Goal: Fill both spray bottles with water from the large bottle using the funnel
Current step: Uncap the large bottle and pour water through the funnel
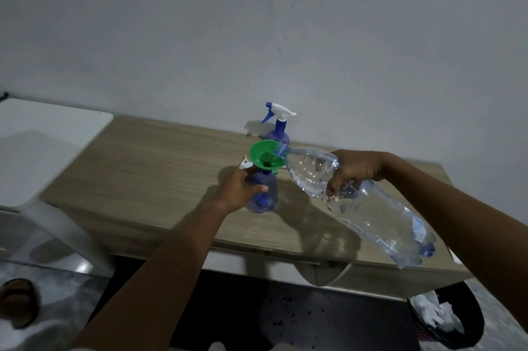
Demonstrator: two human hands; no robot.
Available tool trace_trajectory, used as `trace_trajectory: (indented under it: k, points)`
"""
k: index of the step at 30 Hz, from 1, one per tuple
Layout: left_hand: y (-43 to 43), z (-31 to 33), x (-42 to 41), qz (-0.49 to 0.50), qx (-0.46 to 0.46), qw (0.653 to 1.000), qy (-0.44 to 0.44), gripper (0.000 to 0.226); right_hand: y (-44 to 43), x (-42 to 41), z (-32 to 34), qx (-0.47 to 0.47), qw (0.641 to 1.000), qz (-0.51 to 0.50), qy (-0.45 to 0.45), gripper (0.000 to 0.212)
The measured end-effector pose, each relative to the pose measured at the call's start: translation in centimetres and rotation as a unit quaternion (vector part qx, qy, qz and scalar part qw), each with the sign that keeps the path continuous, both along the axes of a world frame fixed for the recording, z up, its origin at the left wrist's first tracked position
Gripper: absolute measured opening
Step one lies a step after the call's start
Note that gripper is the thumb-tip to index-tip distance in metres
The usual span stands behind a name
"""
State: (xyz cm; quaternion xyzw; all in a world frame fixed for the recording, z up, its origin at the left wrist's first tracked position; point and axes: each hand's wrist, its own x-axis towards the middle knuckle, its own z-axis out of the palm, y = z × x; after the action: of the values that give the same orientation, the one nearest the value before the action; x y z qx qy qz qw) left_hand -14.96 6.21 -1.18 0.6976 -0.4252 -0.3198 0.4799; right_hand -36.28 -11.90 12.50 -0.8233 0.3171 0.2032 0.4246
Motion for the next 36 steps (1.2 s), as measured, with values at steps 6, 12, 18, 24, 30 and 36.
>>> trace_trajectory:
  k: [6,12,18,24,30,36]
  points:
    - [-0.07,-0.23,0.11,0.004,-0.003,1.000,0.000,0.047,-0.19,0.01,0.09,0.001,1.000,0.003,0.009,0.084]
    - [-0.08,-0.35,0.03,0.001,-0.006,1.000,0.006,0.044,-0.19,-0.22,-0.14,0.007,1.000,0.006,0.008,0.081]
    - [-0.01,-0.22,0.02,0.000,-0.004,1.000,0.009,0.045,-0.04,-0.39,-0.02,0.011,1.000,-0.002,0.009,0.071]
    - [0.09,-0.01,-0.15,0.000,0.001,1.000,0.008,0.040,-0.27,-0.65,-0.18,0.011,1.000,0.008,0.012,0.076]
    - [0.14,0.03,-0.07,0.002,0.002,1.000,0.012,0.042,-0.45,-0.72,-0.27,0.001,1.000,0.017,0.016,0.081]
    - [0.05,-0.09,-0.14,0.003,0.000,1.000,0.016,0.043,-0.45,-0.86,0.00,0.002,1.000,0.015,0.018,0.085]
